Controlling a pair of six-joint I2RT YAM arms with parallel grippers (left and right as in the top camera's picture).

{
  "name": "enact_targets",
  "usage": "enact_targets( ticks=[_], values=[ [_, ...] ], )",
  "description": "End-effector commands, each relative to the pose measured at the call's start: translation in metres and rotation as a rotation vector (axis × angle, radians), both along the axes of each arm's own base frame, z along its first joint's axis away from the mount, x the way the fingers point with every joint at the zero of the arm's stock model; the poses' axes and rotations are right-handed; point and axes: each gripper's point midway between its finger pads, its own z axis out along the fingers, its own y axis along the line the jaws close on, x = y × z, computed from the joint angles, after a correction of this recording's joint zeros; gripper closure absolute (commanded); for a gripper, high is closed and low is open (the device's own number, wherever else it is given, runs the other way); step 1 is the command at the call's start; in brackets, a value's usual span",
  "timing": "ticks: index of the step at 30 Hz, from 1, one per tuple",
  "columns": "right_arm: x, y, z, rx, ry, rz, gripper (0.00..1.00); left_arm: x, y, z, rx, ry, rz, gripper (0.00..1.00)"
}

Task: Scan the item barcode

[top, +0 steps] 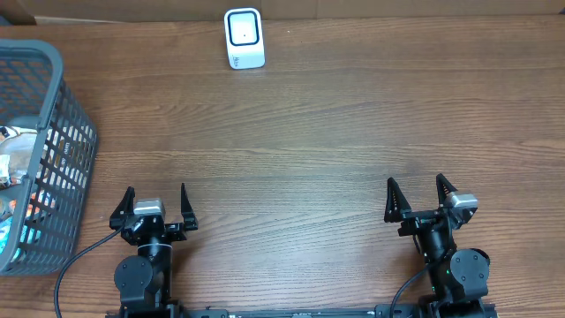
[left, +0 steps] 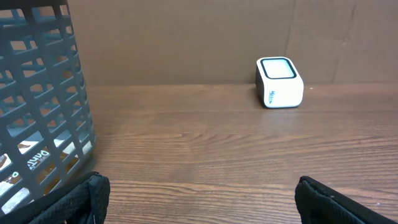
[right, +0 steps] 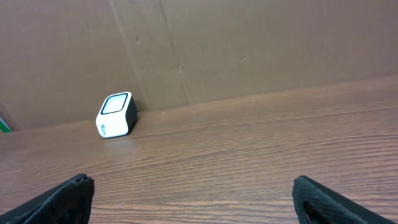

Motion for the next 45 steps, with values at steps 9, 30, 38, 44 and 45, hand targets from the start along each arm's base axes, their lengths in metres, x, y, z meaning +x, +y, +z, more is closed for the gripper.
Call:
enact_targets(
  ticks=[9, 30, 38, 44, 45],
  values=[
    [0.000, -0.001, -0.001, 0.001, -0.008, -0.003, 0.00, 0.000, -0.022, 0.013, -0.010, -0.036, -0.126, 0.01],
    [0.000, -0.001, -0.001, 0.001, -0.008, -0.003, 0.00, 0.036, -0.047, 0.188, -0.117, 0.274, -0.277, 0.00],
    [0.000, -0.001, -0.001, 0.001, -0.008, -0.003, 0.00, 0.049, -0.047, 0.223, -0.184, 0.582, -0.263, 0.00],
    [0.000, -0.001, -0.001, 0.001, -0.008, -0.003, 0.00, 0.063, -0.045, 0.226, -0.187, 0.616, -0.256, 0.00],
    [0.000, -0.001, -0.001, 0.001, -0.008, -0.003, 0.00, 0.064, -0.044, 0.227, -0.182, 0.610, -0.254, 0.01]
  ],
)
